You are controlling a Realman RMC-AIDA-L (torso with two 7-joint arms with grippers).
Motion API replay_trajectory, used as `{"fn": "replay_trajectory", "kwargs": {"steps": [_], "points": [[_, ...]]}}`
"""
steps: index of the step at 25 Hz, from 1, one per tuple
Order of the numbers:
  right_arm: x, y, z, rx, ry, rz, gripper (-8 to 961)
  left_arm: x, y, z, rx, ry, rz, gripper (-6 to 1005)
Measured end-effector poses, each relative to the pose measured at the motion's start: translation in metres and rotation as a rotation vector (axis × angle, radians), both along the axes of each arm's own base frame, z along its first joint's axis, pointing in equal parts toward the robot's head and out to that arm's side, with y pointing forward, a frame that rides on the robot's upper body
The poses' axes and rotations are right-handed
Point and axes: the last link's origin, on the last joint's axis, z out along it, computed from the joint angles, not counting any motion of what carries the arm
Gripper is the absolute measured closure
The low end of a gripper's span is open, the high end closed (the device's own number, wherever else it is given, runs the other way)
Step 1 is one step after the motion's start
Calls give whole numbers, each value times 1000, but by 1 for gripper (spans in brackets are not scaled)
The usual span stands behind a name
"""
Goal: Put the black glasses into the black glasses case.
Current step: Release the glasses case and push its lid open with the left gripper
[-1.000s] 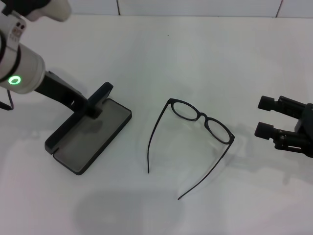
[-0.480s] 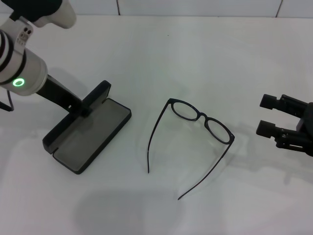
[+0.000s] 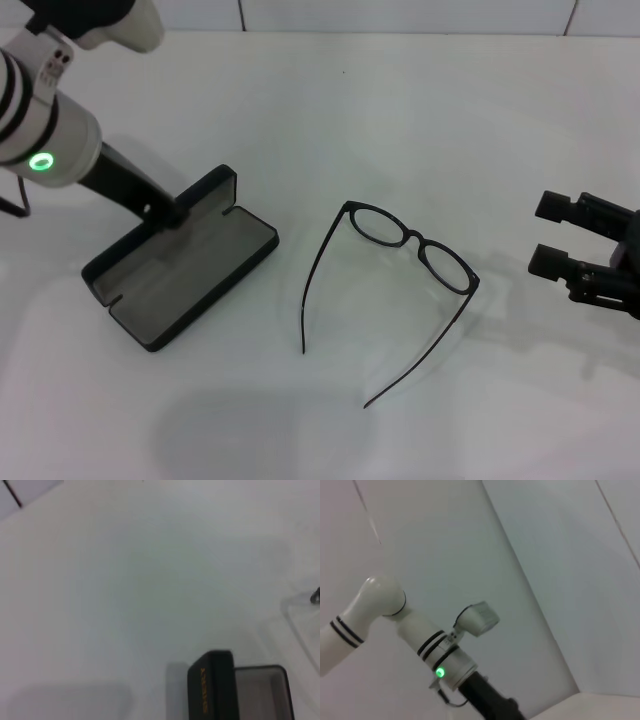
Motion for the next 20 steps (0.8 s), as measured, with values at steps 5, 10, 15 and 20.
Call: {"fn": "replay_trajectory", "kwargs": {"steps": [5,10,15,20], "points": [[-9,-11,-5,-54,2,117,136,29,8,10,29,6,-160,861],[-18,-23,-11,-132,9,218,138,59,15,8,29,32,-306,953],[-13,-32,-13,-134,28,194,140,56,10,7,7,73,-259,954],[-9,-32,-13,-126,26,169,141,52,-5,9,-37,91,-184,931]]}}
